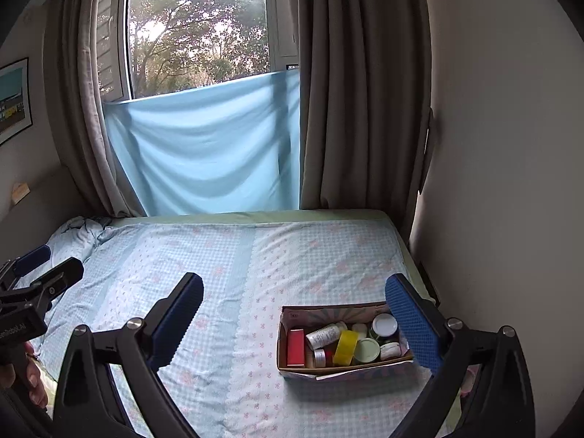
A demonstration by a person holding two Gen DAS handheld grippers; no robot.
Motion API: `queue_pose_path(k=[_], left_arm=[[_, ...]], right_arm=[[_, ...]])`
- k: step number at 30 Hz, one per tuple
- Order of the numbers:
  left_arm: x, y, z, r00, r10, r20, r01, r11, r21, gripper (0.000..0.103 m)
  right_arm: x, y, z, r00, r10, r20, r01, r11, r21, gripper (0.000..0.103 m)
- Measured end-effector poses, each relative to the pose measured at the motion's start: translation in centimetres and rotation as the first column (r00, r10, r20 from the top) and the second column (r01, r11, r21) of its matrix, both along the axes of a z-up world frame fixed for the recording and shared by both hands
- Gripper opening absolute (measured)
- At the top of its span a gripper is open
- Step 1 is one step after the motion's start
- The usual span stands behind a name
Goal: Organize rigid objects
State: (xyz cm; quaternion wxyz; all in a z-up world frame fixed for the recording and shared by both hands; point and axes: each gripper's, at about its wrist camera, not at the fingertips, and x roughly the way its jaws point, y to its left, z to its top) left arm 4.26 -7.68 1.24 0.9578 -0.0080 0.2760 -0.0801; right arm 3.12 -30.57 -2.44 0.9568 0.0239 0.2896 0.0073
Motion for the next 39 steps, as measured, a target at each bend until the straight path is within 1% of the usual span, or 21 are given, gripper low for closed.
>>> queue_pose_path(k=[6, 19, 24, 39], left_arm=[[0.13, -0.29, -0.18, 1.000, -0.013, -0.008, 0.013, 1.000, 0.001, 0.103], [0.30, 0.15, -0.35, 1.000, -0.005, -0.013, 0.005, 1.000, -0.005, 0.103], [0.11, 0.22, -0.31, 1.000, -0.005, -0.011, 0.005, 1.000, -0.008, 0.103], [-0.61, 0.15, -0.46, 1.000, 0.000, -0.005, 0.000, 1.000, -0.014, 0.103]], right_arm=[[0.12, -0.14, 0.06, 1.000, -0.007, 0.005, 0.007, 1.000, 0.002, 0.100], [0.35, -0.03, -0.04, 1.000, -0.001, 0.002, 0.001, 1.000, -0.001, 0.100], [0.26, 0.34, 0.01, 1.000, 0.006, 0.005, -0.006, 1.000, -0.014, 0.100], [-0.01, 0.45, -0.08, 1.000, 0.016, 0.008, -0.016, 1.000, -0.005, 0.100]])
